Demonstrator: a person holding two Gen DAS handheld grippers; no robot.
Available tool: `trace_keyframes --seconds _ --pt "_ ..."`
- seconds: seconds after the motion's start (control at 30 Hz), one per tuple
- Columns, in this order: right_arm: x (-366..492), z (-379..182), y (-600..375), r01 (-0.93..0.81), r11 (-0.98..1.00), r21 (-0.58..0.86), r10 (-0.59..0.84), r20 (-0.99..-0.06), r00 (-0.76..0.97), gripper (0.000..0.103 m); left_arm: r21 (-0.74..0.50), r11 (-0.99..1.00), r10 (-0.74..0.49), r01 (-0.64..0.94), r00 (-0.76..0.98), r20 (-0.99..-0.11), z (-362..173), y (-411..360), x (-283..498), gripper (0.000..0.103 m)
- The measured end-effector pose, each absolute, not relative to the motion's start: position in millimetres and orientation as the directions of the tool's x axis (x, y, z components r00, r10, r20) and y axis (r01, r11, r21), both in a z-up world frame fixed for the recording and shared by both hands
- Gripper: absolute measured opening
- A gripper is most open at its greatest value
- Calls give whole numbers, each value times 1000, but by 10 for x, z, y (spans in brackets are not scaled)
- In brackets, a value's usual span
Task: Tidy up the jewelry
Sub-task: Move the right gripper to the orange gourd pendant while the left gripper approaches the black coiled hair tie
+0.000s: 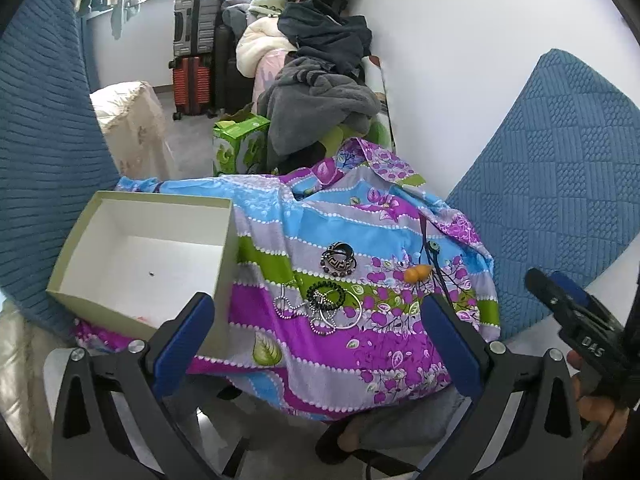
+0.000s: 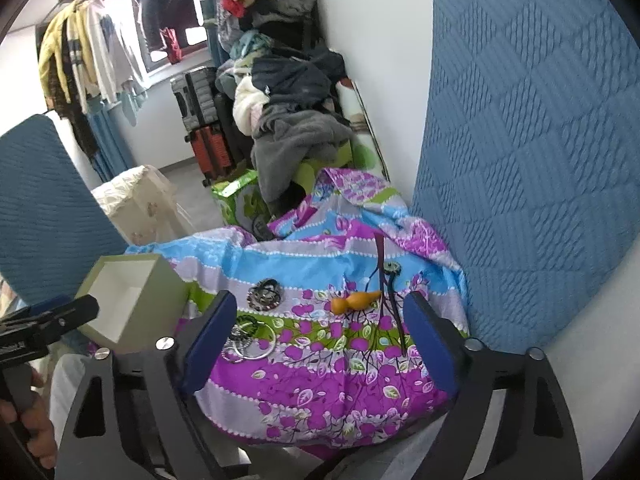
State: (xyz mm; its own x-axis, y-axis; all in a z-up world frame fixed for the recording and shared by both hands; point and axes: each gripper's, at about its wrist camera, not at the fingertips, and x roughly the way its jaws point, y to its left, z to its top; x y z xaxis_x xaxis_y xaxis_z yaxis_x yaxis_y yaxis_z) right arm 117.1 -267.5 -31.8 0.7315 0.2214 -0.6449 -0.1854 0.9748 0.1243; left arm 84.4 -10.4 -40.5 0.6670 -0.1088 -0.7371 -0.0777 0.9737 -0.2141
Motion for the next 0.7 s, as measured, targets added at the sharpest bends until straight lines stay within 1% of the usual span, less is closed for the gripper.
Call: trace_keyframes --seconds 0.1,0.13,0.17,0.2,0.27,0.33,0.4,0.43,0.47,0.53,0.57,0.67,0.7 --pt "1305 -526 -2689 -169 976 133 215 -671 710 73 -221 973 -122 -71 657 -744 -521 -114 933 100" --pt "1336 -593 -2694 -162 978 135 210 -677 705 69 -245 968 -149 -62 645 -749 -585 -115 970 97" --pt "1382 -676 -2696 -158 977 141 212 -683 699 68 -254 965 -159 -60 638 -754 -638 -130 998 93" --pt "1420 -747 -2694 -152 978 146 211 -693 689 66 -256 965 -163 -60 631 -759 -680 -146 1024 92" --pt "1469 -834 -2706 -143 977 162 215 -698 683 65 -260 964 -173 -50 623 -763 -770 -188 1072 87" --pt "1545 -966 -2730 -120 978 169 205 -708 676 65 -252 967 -174 -41 616 -768 -885 -246 1147 86" --pt "1631 -1078 -2756 -98 979 181 199 -722 663 63 -257 966 -190 -29 596 -780 -1015 -285 1247 83" --pt "1662 -1120 -2768 -89 979 182 195 -728 657 60 -259 966 -195 -26 588 -785 -1073 -302 1293 75" --pt "1709 -1169 -2779 -80 980 184 191 -736 650 60 -258 966 -196 -26 582 -789 -1120 -310 1332 72" --pt "1808 -1275 -2795 -60 980 188 183 -751 634 59 -270 962 -208 -24 575 -791 -1222 -325 1429 71" --pt "1843 -1312 -2802 -57 980 192 185 -755 629 59 -277 960 -215 -24 570 -793 -1272 -328 1483 66" --pt "2012 -1475 -2787 -53 980 190 183 -776 603 58 -272 962 -210 -31 551 -808 -1430 -337 1643 59" --pt "2071 -1529 -2784 -50 980 193 185 -784 592 58 -275 961 -214 -35 538 -815 -1501 -330 1709 58"
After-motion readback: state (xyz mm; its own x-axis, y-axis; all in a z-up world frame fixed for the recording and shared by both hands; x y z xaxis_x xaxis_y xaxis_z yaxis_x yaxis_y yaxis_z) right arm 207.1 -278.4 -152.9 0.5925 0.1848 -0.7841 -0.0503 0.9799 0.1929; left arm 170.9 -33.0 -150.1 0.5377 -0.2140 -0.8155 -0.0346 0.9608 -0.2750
